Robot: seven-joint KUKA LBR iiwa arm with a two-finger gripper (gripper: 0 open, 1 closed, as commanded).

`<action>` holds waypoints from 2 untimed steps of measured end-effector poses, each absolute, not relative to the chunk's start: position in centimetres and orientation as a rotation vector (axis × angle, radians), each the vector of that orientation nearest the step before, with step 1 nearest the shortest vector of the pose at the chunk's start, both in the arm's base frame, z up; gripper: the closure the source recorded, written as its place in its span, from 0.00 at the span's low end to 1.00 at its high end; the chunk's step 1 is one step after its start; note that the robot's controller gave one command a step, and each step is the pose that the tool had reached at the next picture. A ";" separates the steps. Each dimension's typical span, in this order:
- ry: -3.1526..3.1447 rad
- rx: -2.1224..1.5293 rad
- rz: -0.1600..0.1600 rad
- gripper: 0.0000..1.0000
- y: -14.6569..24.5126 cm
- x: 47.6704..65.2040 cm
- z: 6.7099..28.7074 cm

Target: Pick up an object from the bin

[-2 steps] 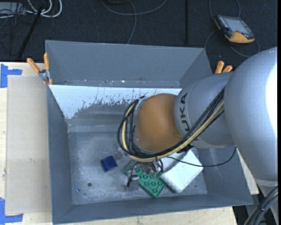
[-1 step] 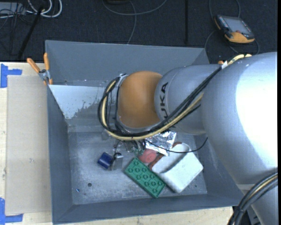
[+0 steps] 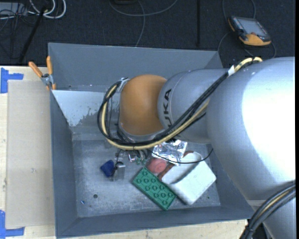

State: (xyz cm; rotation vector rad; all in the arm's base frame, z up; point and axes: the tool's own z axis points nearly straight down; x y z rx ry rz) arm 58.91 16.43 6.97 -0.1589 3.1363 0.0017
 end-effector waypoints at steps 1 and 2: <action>3.137 -0.155 0.001 1.00 16.3 58.9 7.0; 3.137 -0.154 0.001 0.00 16.3 58.9 7.0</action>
Offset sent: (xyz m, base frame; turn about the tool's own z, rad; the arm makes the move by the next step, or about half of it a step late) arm 0.0000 0.0000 0.0000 0.0000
